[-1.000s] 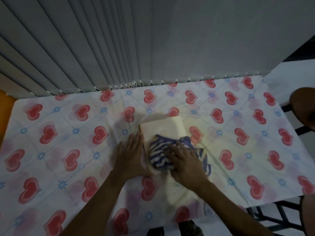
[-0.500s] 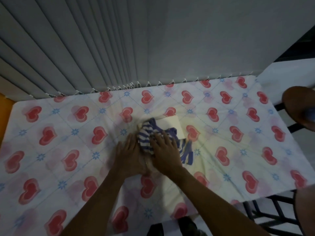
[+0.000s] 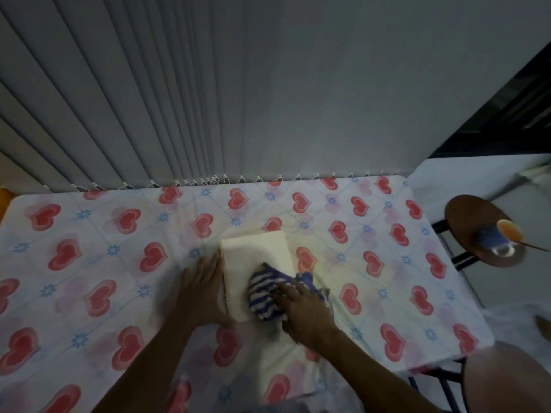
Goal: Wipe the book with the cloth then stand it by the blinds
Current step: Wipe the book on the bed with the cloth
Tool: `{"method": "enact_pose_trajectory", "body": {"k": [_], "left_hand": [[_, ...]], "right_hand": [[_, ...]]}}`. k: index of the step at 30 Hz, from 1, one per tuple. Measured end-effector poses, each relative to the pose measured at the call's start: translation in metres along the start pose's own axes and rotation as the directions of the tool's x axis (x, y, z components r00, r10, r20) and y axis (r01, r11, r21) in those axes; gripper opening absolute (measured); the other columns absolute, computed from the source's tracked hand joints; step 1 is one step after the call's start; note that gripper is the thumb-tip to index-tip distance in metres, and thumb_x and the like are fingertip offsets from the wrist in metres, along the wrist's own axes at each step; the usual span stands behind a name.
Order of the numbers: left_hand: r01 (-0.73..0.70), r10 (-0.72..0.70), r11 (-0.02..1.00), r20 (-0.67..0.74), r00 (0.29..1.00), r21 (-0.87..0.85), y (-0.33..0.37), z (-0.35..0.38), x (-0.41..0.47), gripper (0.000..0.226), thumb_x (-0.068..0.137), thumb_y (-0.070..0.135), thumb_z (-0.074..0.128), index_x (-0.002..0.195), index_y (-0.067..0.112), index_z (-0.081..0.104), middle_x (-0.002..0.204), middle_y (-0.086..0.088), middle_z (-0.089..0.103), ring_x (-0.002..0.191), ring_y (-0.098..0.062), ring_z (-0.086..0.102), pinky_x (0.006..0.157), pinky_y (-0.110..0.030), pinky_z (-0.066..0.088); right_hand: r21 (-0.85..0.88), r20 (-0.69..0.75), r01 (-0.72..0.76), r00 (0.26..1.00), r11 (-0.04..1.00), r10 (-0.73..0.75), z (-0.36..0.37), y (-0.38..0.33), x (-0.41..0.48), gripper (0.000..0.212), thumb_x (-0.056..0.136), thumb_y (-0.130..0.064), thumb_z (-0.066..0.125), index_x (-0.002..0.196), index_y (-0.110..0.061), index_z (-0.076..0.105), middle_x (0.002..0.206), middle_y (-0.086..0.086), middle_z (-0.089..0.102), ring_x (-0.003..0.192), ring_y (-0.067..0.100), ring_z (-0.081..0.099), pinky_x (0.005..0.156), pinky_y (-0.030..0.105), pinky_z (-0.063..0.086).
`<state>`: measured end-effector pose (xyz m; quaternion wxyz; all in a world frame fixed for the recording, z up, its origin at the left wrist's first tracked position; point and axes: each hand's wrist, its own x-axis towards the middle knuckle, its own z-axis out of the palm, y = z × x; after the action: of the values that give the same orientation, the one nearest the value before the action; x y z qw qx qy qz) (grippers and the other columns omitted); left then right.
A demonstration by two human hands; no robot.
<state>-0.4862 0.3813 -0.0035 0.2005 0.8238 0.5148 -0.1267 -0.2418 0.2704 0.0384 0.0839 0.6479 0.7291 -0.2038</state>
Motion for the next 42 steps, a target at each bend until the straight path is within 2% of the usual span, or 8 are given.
{"method": "enact_pose_trajectory", "body": {"k": [8,12,19,23,27,30,38,42], "left_hand": [[0.085,-0.101,0.964,0.051,0.994,0.253,0.052,-0.013,-0.01,0.137,0.065,0.073,0.072,0.16,0.005,-0.001,0.168,-0.02,-0.006,0.155,-0.04,-0.004,0.12,-0.065,0.01],[0.001,0.011,0.993,-0.094,0.996,0.12,0.134,-0.018,-0.015,0.129,0.066,0.076,0.073,0.16,0.009,0.017,0.168,-0.018,0.013,0.153,-0.038,0.017,0.117,-0.061,0.022],[-0.223,0.22,0.974,-0.099,0.97,-0.021,0.339,0.003,-0.011,0.101,0.077,0.075,0.059,0.157,0.023,0.027,0.149,-0.001,0.042,0.132,-0.026,0.045,0.1,-0.043,0.043],[-0.378,0.378,0.926,-0.041,0.925,0.006,0.453,0.043,-0.018,0.098,0.084,0.077,0.047,0.16,0.023,0.018,0.156,-0.002,0.034,0.137,-0.025,0.041,0.103,-0.041,0.041],[-0.477,0.489,0.861,0.028,0.872,-0.18,0.549,0.078,-0.032,0.093,0.078,0.075,0.057,0.152,0.025,0.03,0.153,-0.004,0.039,0.136,-0.029,0.043,0.103,-0.045,0.042],[-0.529,0.558,0.819,0.092,0.825,-0.223,0.597,0.103,-0.042,0.104,0.075,0.074,0.061,0.159,0.03,0.016,0.165,0.0,0.023,0.148,-0.027,0.027,0.112,-0.05,0.033],[-0.575,0.6,0.799,0.164,0.783,-0.177,0.639,0.146,-0.053,0.101,0.077,0.075,0.06,0.156,0.025,0.022,0.161,-0.004,0.031,0.144,-0.025,0.035,0.113,-0.044,0.035],[-0.529,0.559,0.829,0.216,0.801,-0.182,0.635,0.153,-0.052,0.107,0.077,0.074,0.061,0.159,0.023,0.015,0.164,-0.005,0.024,0.148,-0.026,0.027,0.115,-0.047,0.03]], "right_hand": [[0.053,-0.053,-0.178,0.982,0.983,0.181,-0.035,0.071,-0.036,0.055,0.097,-0.03,0.057,0.15,-0.027,0.043,0.157,0.002,0.043,0.142,0.031,0.038,0.115,0.044,0.038],[0.082,-0.109,-0.21,0.97,0.974,0.218,-0.052,0.121,-0.069,0.053,0.094,-0.035,0.059,0.145,-0.025,0.048,0.154,0.003,0.045,0.138,0.031,0.041,0.109,0.042,0.041],[0.172,-0.161,-0.355,0.91,0.919,0.382,-0.072,0.234,-0.173,0.059,0.091,-0.036,0.063,0.146,-0.023,0.047,0.155,0.006,0.044,0.136,0.033,0.045,0.106,0.045,0.049],[0.228,-0.16,-0.497,0.829,0.837,0.536,-0.061,0.303,-0.255,0.054,0.094,-0.031,0.056,0.147,-0.021,0.047,0.153,0.008,0.045,0.133,0.033,0.049,0.104,0.043,0.049],[0.271,-0.086,-0.623,0.743,0.734,0.663,-0.031,0.35,-0.332,0.055,0.096,-0.028,0.054,0.149,-0.018,0.044,0.156,0.01,0.042,0.135,0.033,0.048,0.107,0.039,0.044],[0.303,-0.054,-0.673,0.695,0.675,0.717,-0.001,0.371,-0.376,0.056,0.094,-0.029,0.056,0.149,-0.018,0.047,0.154,0.01,0.047,0.136,0.029,0.049,0.111,0.036,0.04],[0.54,0.016,-0.657,0.633,0.526,0.774,0.065,0.388,-0.415,0.047,0.096,-0.032,0.065,0.14,-0.017,0.059,0.144,0.012,0.056,0.126,0.029,0.057,0.107,0.037,0.046],[0.473,0.122,-0.697,0.658,0.539,0.744,0.082,0.386,-0.409,0.05,0.097,-0.036,0.061,0.145,-0.026,0.053,0.152,0.005,0.05,0.136,0.025,0.05,0.113,0.038,0.043]]}}
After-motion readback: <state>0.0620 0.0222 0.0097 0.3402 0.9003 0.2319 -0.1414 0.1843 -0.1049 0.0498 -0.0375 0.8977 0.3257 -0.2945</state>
